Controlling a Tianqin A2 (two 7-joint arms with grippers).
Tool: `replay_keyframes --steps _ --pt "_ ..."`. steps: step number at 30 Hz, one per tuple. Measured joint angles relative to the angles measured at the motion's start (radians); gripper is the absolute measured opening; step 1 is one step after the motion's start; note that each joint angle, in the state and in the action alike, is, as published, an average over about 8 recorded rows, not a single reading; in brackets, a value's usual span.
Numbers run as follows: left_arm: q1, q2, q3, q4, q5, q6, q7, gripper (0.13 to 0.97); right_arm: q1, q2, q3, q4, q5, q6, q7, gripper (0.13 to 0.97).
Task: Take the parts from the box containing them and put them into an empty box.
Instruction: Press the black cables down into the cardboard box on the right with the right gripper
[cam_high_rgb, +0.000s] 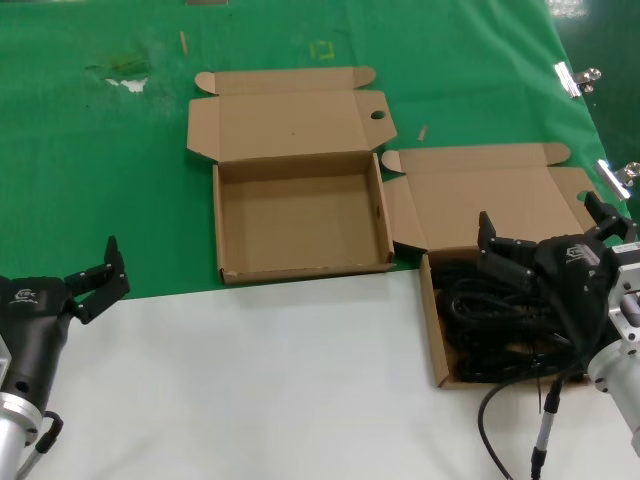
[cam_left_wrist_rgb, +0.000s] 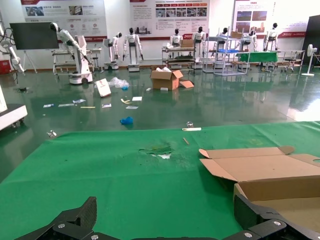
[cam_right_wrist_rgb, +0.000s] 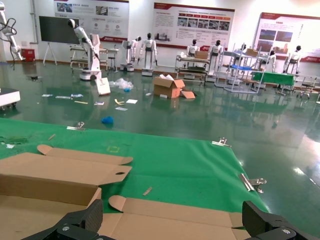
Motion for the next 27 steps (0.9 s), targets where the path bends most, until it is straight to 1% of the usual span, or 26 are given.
replay_keyframes --steps 27 --pt "0.0 0.0 0.0 0.0 0.0 0.0 0.0 0.966 0.0 0.0 0.0 0.0 0.0 0.0 0.0 0.966"
